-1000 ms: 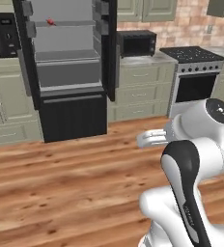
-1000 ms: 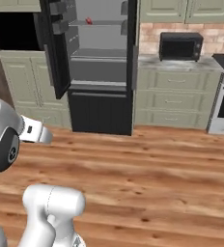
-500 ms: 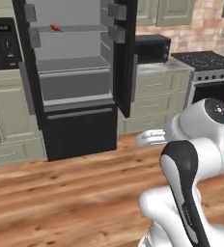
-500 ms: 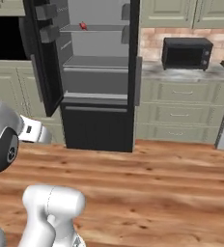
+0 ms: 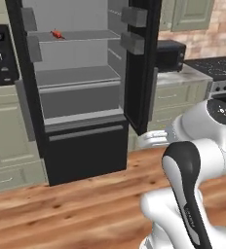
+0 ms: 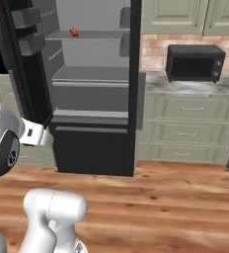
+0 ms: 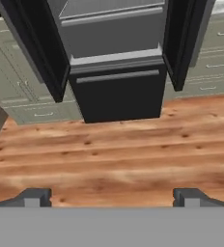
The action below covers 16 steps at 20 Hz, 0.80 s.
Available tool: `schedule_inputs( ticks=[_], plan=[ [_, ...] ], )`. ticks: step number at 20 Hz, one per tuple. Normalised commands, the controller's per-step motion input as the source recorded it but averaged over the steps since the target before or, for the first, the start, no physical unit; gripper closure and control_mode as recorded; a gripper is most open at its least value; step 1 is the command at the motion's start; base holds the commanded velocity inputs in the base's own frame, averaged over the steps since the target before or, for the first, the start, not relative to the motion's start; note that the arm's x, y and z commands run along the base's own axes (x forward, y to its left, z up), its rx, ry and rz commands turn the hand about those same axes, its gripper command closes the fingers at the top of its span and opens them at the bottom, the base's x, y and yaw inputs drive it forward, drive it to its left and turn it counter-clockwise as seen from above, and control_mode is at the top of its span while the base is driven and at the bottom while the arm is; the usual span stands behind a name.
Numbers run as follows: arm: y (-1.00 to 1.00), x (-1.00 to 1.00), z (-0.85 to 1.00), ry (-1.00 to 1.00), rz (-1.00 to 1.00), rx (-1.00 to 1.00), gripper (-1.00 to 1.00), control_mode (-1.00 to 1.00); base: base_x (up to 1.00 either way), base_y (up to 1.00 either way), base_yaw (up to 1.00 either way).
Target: Gather the carrot and sweet potato from the fridge and place them on a tray on the dining counter. Then gather the fishs from the fridge and place them on the other tray.
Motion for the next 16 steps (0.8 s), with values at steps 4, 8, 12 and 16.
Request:
schedule_inputs(
  ticks=[4,8,12,16],
  plan=[
    [0.00,0.00,0.00,0.00,0.00,0.00,-1.00,1.00,0.94,0.41,-0.07],
    [0.00,0.00,0.00,0.00,0.00,0.00,-1.00,1.00,0.81,0.19,-0.04],
    [0.00,0.00,0.00,0.00,0.00,0.00,-1.00,1.00,0.78,0.10,0.00],
    [0.00,0.00,0.00,0.00,0.00,0.00,-1.00,1.00,0.86,0.08,0.00]
  ],
)
